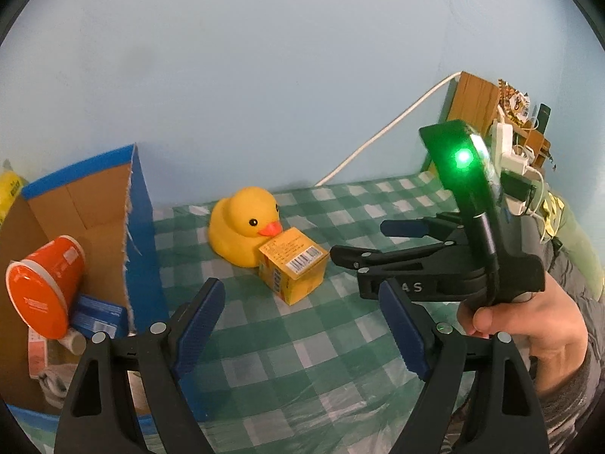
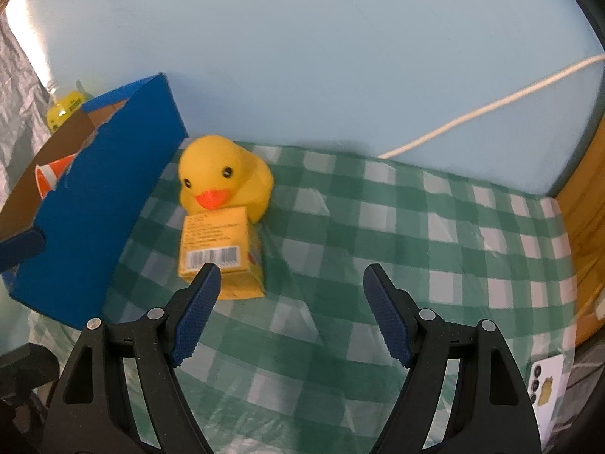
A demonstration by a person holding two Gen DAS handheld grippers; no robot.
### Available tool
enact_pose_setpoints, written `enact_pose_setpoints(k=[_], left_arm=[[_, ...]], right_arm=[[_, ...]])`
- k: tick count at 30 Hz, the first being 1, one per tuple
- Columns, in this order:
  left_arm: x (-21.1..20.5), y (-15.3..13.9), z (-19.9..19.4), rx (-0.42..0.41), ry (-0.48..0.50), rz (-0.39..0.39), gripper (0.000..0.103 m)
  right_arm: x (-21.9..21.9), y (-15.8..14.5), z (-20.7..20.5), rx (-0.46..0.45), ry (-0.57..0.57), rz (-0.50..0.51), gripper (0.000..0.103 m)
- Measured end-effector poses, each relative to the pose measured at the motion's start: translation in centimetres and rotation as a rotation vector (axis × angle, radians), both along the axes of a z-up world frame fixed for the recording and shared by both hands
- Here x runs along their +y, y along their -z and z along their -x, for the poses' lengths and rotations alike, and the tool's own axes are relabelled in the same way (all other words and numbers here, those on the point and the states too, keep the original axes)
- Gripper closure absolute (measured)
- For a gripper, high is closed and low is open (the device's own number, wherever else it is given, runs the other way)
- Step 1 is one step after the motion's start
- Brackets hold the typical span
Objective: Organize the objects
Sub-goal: 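Move both grippers back toward the yellow duck and yellow box, then grasp the yellow box with the right gripper while the left gripper grasps the duck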
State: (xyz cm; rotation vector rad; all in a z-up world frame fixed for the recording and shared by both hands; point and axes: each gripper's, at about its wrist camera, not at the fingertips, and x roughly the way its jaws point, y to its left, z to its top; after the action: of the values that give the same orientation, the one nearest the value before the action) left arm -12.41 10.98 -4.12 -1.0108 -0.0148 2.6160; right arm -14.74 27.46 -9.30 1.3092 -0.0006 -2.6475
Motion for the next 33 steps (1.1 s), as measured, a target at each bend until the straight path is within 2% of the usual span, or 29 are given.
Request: enact_pose_setpoints(k=[6, 9, 15, 24, 31, 32, 33], left_arm=[[-0.6, 1.4, 0.6, -0.027, -0.03, 0.021, 0.018], [-0.9, 1.4, 0.3, -0.008, -0.033, 0.04, 0.017], [-1.9, 1.2, -0.3, 0.012, -0.047, 0.039, 0.017], [-3.7, 1.0, -1.1, -0.003, -0.07, 0.016, 0.017], [-3.7, 0.9, -1.1, -0.003, -0.078, 0.029, 0.016], [-3.7, 0.9, -1.1, -0.004, -0.08, 0.029, 0.014], [-3.6, 0.9, -1.1, -0.004, -0.081, 0.027, 0.013]], right_arm=[[0.4, 0.7, 0.1, -0.01, 0.006, 0.01, 0.026], [-0.2, 1.0, 0.3, -0.018, -0.011, 0.006, 0.026], [-2.0, 1.1, 0.9, -0.022, -0.045, -0.007, 0.026], [-4.2, 1.2, 2.4, -0.031, -0.111, 0.02, 0.026], [-6.3, 3.2, 3.4, -0.077, -0.132, 0.008, 0.026], [-6.4, 3.4, 3.4, -0.08, -0.135, 0.017, 0.027], [-6.2, 3.5, 3.4, -0.073, -0.134, 0.027, 0.038]])
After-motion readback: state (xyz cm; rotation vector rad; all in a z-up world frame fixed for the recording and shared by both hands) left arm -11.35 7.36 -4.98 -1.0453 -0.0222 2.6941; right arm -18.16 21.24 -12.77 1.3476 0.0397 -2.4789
